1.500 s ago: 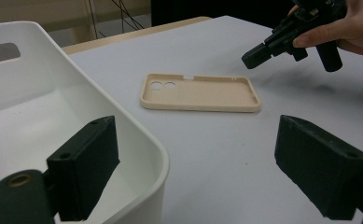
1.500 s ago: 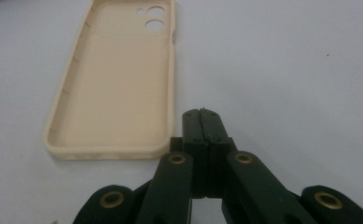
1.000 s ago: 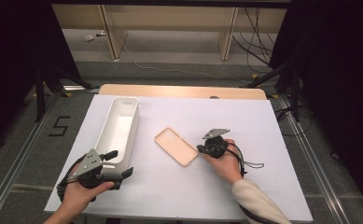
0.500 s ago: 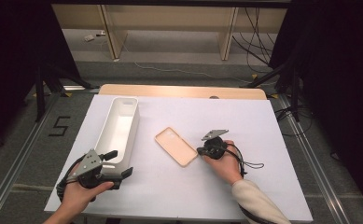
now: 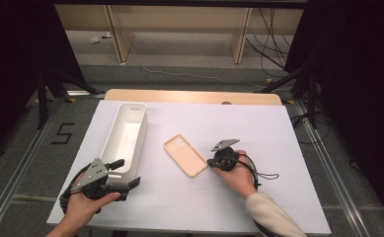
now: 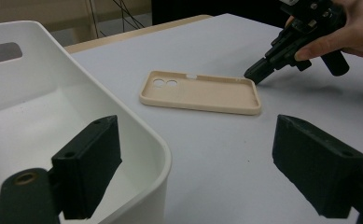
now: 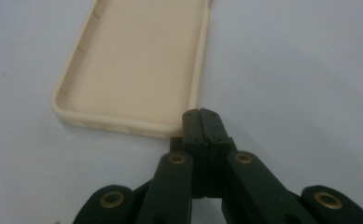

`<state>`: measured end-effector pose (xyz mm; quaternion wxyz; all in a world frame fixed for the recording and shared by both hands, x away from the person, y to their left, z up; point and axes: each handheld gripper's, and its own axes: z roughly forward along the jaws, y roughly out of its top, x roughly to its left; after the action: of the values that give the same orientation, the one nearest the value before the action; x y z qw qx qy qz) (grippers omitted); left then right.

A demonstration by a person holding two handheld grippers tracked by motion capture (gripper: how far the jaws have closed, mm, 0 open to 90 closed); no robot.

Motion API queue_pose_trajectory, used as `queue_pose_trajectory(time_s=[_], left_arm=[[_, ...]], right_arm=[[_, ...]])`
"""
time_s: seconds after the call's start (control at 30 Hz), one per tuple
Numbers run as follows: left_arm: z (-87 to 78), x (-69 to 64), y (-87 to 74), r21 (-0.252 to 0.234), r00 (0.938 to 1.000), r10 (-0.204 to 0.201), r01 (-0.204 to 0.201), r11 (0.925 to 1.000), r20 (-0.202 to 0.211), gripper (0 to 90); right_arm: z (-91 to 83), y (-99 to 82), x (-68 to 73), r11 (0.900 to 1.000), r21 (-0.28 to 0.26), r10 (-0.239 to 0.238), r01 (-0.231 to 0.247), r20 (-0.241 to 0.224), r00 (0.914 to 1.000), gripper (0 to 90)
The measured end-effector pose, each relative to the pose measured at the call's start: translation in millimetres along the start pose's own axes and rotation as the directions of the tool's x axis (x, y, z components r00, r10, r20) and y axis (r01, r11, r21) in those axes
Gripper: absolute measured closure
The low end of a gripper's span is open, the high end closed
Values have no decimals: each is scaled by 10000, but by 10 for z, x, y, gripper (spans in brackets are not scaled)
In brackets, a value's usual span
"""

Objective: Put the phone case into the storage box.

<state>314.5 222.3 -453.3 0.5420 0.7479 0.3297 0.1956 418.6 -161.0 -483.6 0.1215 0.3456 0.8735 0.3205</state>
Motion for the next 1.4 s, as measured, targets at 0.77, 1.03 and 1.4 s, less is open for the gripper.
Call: queue_pose_trajectory(time_s=[0.77,1.03,1.4], left_arm=[[-3,-2,0,9,10000,19,-19,10000,-8,151],[-3,-1,0,7,10000,19,-19,10000,-4,151],[-6,-3,2,8,10000,40,-40,10000,-1,151]], right_arm=[[-17,4,289,9981,302,-530,542,-409,9978,900],[-24,16,308,9978,432,-490,512,-518,9975,900],[1,19,358,9977,249,-622,633,-428,9971,900]])
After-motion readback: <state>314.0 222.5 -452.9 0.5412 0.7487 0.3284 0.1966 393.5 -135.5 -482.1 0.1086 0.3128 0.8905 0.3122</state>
